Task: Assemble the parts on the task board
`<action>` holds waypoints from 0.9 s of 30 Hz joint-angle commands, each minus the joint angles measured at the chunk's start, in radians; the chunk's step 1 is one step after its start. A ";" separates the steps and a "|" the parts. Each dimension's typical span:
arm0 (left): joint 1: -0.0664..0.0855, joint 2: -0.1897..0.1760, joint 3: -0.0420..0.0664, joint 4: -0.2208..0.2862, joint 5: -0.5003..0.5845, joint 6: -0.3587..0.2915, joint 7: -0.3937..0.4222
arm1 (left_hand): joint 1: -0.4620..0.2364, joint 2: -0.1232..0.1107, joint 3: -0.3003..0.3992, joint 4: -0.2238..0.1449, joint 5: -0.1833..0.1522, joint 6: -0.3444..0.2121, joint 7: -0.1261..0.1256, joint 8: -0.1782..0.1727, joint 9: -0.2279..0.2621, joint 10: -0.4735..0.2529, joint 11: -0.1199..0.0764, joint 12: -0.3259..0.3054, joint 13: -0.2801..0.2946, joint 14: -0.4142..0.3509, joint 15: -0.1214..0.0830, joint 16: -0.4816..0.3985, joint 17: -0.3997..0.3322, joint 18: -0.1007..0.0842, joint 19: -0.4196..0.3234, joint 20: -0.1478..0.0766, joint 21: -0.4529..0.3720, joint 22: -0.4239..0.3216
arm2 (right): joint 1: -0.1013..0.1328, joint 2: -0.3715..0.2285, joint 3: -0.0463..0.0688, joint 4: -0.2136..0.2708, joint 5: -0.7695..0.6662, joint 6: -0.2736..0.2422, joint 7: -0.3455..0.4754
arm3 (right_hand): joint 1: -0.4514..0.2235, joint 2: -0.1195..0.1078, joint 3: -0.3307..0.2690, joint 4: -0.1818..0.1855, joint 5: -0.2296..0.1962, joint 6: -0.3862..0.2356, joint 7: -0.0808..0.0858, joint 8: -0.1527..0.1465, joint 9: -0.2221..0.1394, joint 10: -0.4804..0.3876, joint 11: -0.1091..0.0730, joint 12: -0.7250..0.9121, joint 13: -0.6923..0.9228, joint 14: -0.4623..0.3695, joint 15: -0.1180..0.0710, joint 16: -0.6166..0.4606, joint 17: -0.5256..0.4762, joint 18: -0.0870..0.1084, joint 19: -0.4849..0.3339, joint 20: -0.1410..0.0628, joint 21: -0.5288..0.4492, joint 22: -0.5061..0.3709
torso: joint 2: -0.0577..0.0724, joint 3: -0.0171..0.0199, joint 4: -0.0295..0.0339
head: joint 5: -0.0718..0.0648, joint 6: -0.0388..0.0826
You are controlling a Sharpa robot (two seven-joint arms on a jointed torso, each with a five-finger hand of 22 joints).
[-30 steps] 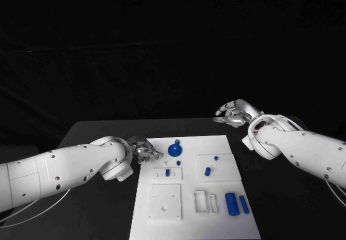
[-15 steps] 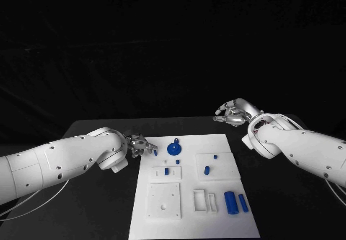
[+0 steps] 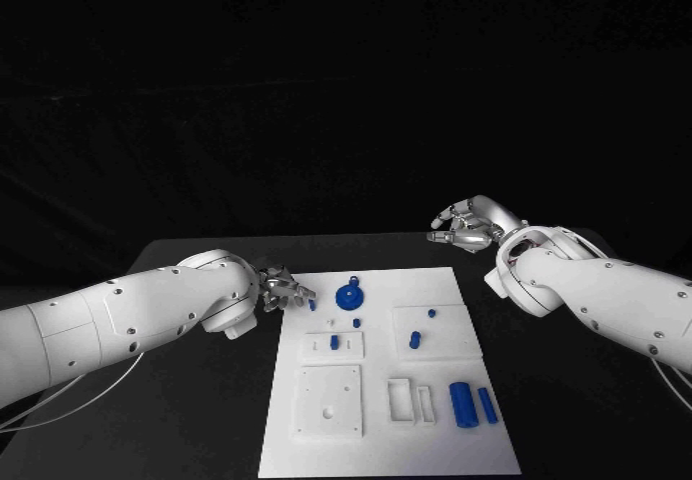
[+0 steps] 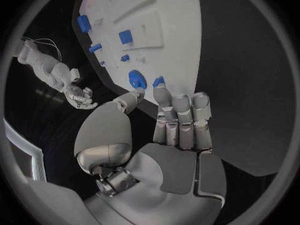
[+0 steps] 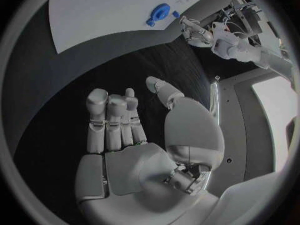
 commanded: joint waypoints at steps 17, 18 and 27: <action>-0.001 0.054 0.000 -0.063 -0.015 0.039 0.011 | 0.001 0.018 0.002 0.007 -0.001 0.000 0.000 0.006 0.004 -0.005 -0.004 -0.006 0.004 -0.005 -0.003 0.004 -0.003 -0.017 -0.003 -0.121 -0.005 0.004 | 0.000 0.002 0.001 0.004 -0.002 0.010 0.008 | -0.005 0.009 -0.004 -0.002 0.007 -0.001 0.008 -0.004 0.002 -0.008 -0.002 0.001 -0.002 0.003 -0.006 -0.006 0.001 0.085 -0.004 -0.005 -0.006 0.002 | 0.001 -0.0008 -0.0015 | -0.003 -0.003; -0.002 0.057 0.000 -0.066 -0.013 0.039 0.012 | 0.001 0.018 0.001 0.007 -0.001 0.000 0.000 0.006 0.005 -0.006 -0.004 -0.006 0.004 -0.005 -0.003 0.004 -0.003 -0.017 -0.003 -0.121 -0.005 0.004 | 0.000 0.003 0.001 0.004 -0.002 0.010 0.008 | -0.005 0.009 -0.004 -0.002 0.007 -0.001 0.008 -0.004 0.002 -0.008 -0.002 0.001 -0.002 0.003 -0.006 -0.006 0.002 0.085 -0.004 -0.005 -0.006 0.002 | 0.002 -0.0009 -0.0017 | -0.003 -0.003; -0.004 0.064 0.000 -0.080 -0.011 0.036 0.016 | -0.008 0.026 -0.004 0.016 -0.001 -0.006 0.002 0.005 0.005 -0.008 -0.003 -0.007 0.005 -0.007 -0.002 0.004 -0.005 -0.018 -0.005 -0.121 -0.007 0.005 | 0.000 0.005 0.001 0.002 -0.002 0.010 0.008 | -0.005 0.009 -0.004 -0.002 0.007 -0.001 0.008 -0.004 0.002 -0.008 -0.002 0.001 -0.002 0.003 -0.006 -0.006 0.002 0.085 -0.004 -0.005 -0.006 0.002 | 0.000 0.0004 -0.0005 | -0.005 -0.005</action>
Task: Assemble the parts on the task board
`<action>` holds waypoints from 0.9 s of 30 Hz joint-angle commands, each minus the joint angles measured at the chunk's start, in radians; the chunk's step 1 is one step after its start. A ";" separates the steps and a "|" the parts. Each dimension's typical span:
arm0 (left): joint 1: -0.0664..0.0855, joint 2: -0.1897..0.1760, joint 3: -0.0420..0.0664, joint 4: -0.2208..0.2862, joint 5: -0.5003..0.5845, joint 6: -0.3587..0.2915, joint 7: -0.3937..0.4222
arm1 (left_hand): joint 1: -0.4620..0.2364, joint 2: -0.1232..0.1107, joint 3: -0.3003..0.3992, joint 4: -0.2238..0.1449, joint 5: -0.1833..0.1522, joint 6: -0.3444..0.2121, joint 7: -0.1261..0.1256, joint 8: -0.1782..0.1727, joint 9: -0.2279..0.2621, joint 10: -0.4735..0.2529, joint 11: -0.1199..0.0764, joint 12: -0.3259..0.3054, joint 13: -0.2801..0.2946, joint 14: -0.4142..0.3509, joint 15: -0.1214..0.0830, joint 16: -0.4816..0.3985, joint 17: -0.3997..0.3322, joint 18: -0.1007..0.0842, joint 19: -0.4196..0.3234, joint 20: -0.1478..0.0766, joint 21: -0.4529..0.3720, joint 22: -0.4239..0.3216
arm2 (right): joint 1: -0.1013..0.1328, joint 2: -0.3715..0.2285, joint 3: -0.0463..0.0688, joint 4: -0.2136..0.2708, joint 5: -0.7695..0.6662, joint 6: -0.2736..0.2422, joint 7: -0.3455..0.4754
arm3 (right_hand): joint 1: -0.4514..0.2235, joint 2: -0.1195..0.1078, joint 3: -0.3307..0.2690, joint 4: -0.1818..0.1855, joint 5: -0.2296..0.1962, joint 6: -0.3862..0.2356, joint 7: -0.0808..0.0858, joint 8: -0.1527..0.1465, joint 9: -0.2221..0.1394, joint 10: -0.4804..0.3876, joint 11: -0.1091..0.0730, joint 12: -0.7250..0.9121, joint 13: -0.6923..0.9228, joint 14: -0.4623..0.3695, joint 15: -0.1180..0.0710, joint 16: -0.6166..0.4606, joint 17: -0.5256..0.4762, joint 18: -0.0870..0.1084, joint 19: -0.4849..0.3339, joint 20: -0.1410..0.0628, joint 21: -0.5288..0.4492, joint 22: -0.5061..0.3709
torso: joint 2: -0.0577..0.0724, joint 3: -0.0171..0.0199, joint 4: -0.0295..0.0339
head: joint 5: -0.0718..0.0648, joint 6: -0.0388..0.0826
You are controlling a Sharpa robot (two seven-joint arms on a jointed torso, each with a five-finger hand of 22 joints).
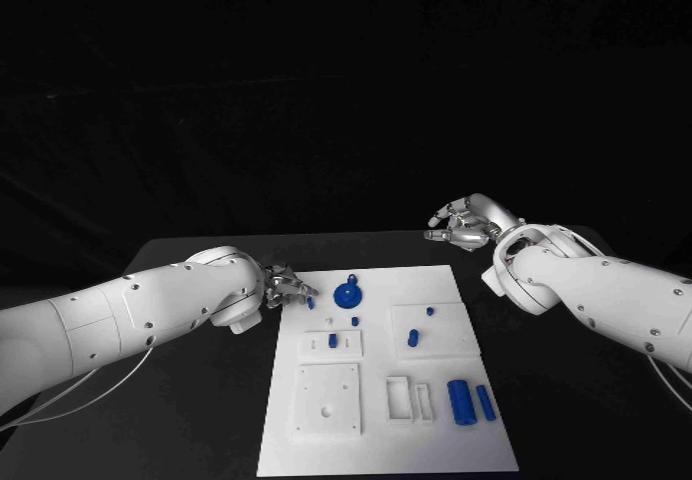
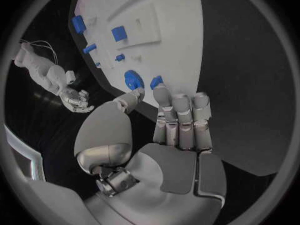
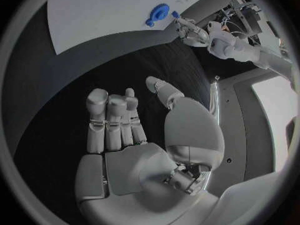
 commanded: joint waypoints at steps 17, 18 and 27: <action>-0.003 0.012 0.000 -0.015 0.006 0.037 0.011 | 0.022 0.052 -0.017 -0.034 0.000 -0.003 0.001 0.013 0.006 -0.004 -0.001 -0.003 0.006 -0.008 -0.005 0.010 -0.005 -0.019 -0.009 -0.124 -0.006 0.008 | 0.000 0.004 0.000 -0.002 -0.002 0.011 0.009 | -0.005 0.010 -0.004 -0.002 0.004 0.000 0.004 -0.004 0.002 -0.008 -0.002 0.001 -0.002 0.003 -0.006 -0.007 0.001 0.085 -0.004 -0.006 -0.007 0.001 | -0.002 0.0010 0.0008 | 0.000 -0.003; -0.003 0.012 0.000 -0.015 0.006 0.038 0.011 | 0.022 0.053 -0.018 -0.035 0.000 -0.003 0.001 0.013 0.006 -0.004 -0.001 -0.003 0.006 -0.008 -0.005 0.010 -0.005 -0.019 -0.009 -0.124 -0.007 0.008 | 0.000 0.004 0.000 -0.002 -0.002 0.012 0.009 | -0.005 0.010 -0.004 -0.002 0.004 0.000 0.004 -0.004 0.002 -0.008 -0.002 0.001 -0.002 0.003 -0.006 -0.007 0.001 0.085 -0.004 -0.006 -0.007 0.001 | -0.002 0.0011 0.0009 | 0.000 -0.003; -0.008 0.023 -0.001 -0.031 0.008 0.041 0.013 | 0.024 0.065 -0.024 -0.047 0.000 -0.002 0.000 0.015 0.006 -0.004 -0.002 -0.003 0.008 -0.008 -0.006 0.012 -0.006 -0.020 -0.010 -0.124 -0.007 0.009 | 0.000 0.004 0.000 -0.001 -0.002 0.012 0.009 | -0.005 0.010 -0.004 -0.002 0.004 0.000 0.004 -0.004 0.002 -0.008 -0.002 0.002 -0.002 0.003 -0.006 -0.007 0.001 0.085 -0.004 -0.006 -0.007 0.001 | -0.001 0.0008 0.0005 | -0.001 -0.004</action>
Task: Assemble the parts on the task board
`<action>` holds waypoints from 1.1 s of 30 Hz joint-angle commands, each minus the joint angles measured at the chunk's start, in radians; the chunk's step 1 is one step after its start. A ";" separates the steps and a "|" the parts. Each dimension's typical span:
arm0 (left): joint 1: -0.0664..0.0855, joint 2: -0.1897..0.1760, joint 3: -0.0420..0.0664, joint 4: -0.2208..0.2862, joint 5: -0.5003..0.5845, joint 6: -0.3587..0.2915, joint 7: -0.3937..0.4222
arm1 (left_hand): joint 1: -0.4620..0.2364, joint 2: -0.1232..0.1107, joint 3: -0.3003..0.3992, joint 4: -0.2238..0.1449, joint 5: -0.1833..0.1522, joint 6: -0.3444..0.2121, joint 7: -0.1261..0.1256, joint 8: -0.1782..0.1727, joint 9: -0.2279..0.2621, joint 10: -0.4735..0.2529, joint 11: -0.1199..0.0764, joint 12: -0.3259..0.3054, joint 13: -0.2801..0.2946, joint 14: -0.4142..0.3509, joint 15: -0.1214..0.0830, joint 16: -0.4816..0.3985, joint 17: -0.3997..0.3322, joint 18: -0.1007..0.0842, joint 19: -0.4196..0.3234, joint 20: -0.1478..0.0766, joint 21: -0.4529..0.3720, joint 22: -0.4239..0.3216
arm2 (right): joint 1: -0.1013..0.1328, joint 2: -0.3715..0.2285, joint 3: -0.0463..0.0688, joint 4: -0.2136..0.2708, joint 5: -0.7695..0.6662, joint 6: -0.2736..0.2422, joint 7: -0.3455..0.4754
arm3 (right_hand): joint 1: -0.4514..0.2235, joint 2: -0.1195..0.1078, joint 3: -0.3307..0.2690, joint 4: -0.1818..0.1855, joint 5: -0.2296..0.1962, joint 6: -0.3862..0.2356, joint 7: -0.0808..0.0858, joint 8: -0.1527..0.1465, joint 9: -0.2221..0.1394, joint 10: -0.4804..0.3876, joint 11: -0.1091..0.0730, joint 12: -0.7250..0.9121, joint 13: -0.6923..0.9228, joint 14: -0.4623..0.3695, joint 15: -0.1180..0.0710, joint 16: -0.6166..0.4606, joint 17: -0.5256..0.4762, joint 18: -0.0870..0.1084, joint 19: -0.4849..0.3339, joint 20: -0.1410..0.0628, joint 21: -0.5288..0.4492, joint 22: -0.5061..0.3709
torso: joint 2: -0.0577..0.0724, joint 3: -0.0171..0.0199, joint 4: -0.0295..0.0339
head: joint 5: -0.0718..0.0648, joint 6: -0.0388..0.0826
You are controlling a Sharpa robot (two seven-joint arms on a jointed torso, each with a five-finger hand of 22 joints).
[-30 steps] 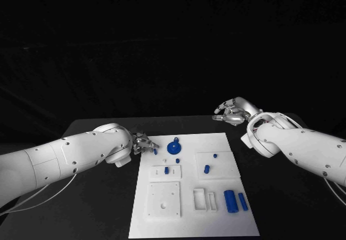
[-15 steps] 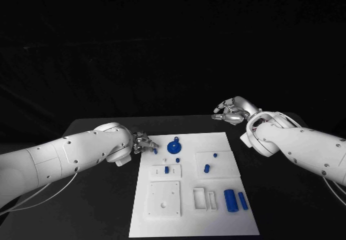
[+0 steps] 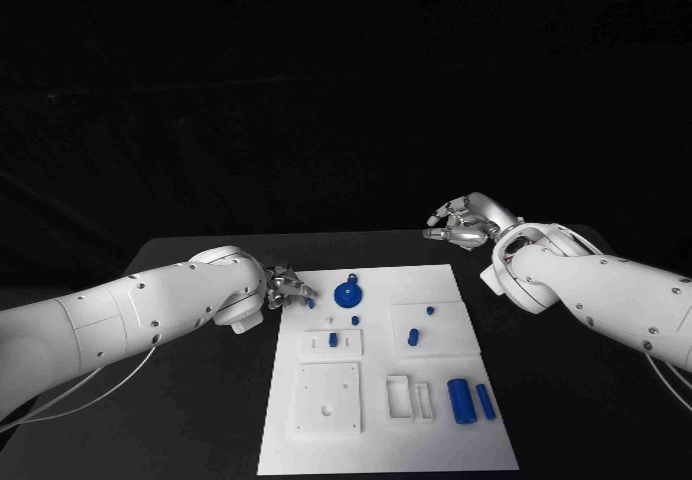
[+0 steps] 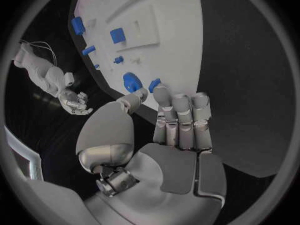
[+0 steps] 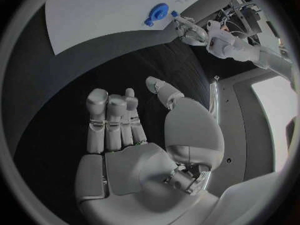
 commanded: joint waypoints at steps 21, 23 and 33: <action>-0.006 0.013 -0.001 -0.024 0.024 0.029 0.018 | 0.005 0.054 -0.010 -0.045 0.000 -0.004 0.005 0.007 -0.001 -0.005 -0.001 -0.005 0.004 -0.006 -0.003 0.009 -0.006 -0.022 -0.009 -0.129 -0.006 0.005 | 0.000 0.001 0.000 0.004 -0.002 0.013 0.009 | -0.002 0.007 -0.005 -0.002 0.004 0.000 0.005 -0.004 0.002 -0.008 -0.002 0.002 -0.002 0.003 -0.006 -0.007 0.002 0.085 -0.001 -0.004 -0.007 0.002 | 0.001 -0.0003 0.0001 | -0.003 -0.004; -0.006 0.013 -0.001 -0.024 0.025 0.030 0.018 | 0.008 0.065 -0.010 -0.056 0.000 -0.005 0.005 0.007 -0.001 -0.005 -0.001 -0.006 0.004 -0.006 -0.003 0.010 -0.006 -0.022 -0.010 -0.129 -0.006 0.006 | 0.000 0.002 0.000 0.003 -0.002 0.013 0.010 | -0.002 0.007 -0.005 -0.002 0.004 0.000 0.005 -0.004 0.002 -0.008 -0.002 0.002 -0.002 0.003 -0.006 -0.007 0.002 0.085 -0.001 -0.004 -0.007 0.002 | 0.000 -0.0004 0.0005 | -0.002 -0.004; -0.008 0.009 -0.001 -0.014 0.030 0.039 0.022 | 0.063 0.138 0.026 -0.166 0.043 -0.007 0.008 0.005 -0.008 -0.004 0.003 -0.010 0.006 -0.009 0.000 0.013 -0.014 -0.028 -0.010 -0.128 -0.009 0.014 | -0.001 0.002 0.000 0.001 -0.002 0.014 0.010 | -0.002 0.007 -0.005 -0.002 0.005 0.000 0.005 -0.004 0.002 -0.008 -0.002 0.002 -0.002 0.003 -0.006 -0.007 0.002 0.085 -0.001 -0.004 -0.007 0.002 | 0.000 -0.0004 0.0003 | -0.002 -0.005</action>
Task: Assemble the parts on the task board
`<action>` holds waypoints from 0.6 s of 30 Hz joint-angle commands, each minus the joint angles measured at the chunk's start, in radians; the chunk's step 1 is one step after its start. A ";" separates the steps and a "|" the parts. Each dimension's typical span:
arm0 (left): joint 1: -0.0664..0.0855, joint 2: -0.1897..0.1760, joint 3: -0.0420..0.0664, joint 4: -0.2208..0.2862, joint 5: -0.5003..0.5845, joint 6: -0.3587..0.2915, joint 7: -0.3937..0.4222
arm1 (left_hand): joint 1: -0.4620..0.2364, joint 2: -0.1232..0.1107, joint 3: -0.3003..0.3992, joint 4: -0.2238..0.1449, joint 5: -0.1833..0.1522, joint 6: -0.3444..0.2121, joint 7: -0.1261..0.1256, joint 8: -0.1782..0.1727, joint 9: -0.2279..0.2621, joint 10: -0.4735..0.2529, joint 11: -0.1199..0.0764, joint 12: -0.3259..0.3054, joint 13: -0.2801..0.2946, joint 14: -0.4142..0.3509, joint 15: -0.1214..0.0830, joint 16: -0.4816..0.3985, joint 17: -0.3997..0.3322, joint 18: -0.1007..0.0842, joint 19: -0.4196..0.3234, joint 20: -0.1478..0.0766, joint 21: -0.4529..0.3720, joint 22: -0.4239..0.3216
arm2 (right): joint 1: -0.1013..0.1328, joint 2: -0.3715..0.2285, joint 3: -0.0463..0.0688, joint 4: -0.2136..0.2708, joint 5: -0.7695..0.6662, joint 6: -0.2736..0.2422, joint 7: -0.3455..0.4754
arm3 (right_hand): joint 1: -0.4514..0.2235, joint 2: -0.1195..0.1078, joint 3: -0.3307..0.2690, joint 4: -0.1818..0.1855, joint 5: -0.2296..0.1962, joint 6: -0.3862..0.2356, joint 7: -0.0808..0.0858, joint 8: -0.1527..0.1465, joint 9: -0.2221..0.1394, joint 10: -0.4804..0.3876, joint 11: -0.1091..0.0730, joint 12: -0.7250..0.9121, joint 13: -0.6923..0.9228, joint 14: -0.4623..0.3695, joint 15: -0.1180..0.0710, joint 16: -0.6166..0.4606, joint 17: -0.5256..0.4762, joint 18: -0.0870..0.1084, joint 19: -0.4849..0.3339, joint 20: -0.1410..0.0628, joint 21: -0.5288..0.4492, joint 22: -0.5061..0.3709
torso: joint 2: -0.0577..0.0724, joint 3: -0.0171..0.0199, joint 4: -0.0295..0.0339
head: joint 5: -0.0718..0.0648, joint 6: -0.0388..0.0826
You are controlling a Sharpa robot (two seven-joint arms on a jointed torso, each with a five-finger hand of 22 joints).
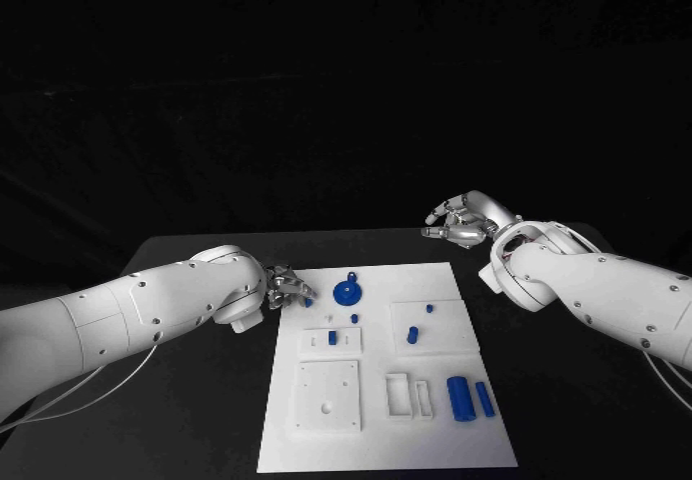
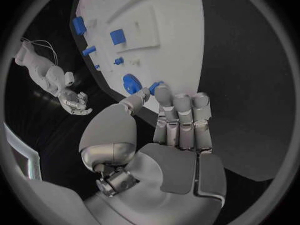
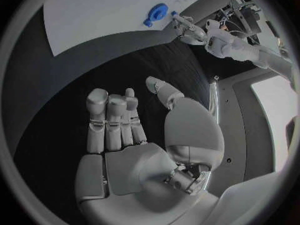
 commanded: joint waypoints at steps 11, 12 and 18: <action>-0.005 -0.009 -0.002 0.003 0.011 0.020 0.009 | 0.010 0.083 0.042 -0.096 0.112 -0.006 0.006 -0.001 -0.007 -0.004 0.005 -0.008 0.004 -0.001 -0.002 0.009 -0.008 -0.022 0.000 -0.127 -0.009 0.007 | -0.001 0.000 0.000 0.000 0.001 0.014 0.011 | -0.003 0.008 -0.005 -0.002 0.005 0.000 0.008 -0.004 0.001 -0.008 -0.002 0.003 -0.002 0.002 -0.004 -0.003 0.001 0.085 -0.001 -0.004 -0.004 0.002 | 0.000 0.0003 0.0001 | 0.002 -0.002; -0.005 -0.010 -0.002 0.003 0.011 0.019 0.009 | 0.009 0.086 0.043 -0.098 0.115 -0.006 0.006 -0.001 -0.007 -0.004 0.005 -0.008 0.004 -0.001 -0.002 0.009 -0.008 -0.022 0.000 -0.127 -0.009 0.007 | -0.001 0.000 0.000 0.000 0.001 0.014 0.011 | -0.004 0.008 -0.005 -0.002 0.005 0.000 0.008 -0.004 0.001 -0.008 -0.002 0.003 -0.002 0.002 -0.004 -0.003 0.001 0.085 -0.001 -0.004 -0.004 0.002 | 0.000 0.0003 0.0001 | 0.002 -0.002; -0.006 -0.018 -0.001 0.005 0.017 0.018 0.009 | 0.003 0.095 0.050 -0.109 0.131 -0.008 0.007 -0.004 -0.009 -0.003 0.006 -0.009 0.004 -0.001 -0.002 0.010 -0.010 -0.023 0.001 -0.127 -0.010 0.008 | -0.002 -0.002 0.000 0.000 0.001 0.014 0.012 | -0.004 0.008 -0.005 -0.001 0.005 0.000 0.008 -0.004 0.001 -0.008 -0.002 0.003 -0.002 0.002 -0.004 -0.003 0.001 0.085 -0.001 -0.004 -0.004 0.002 | -0.001 -0.0005 0.0005 | 0.004 -0.002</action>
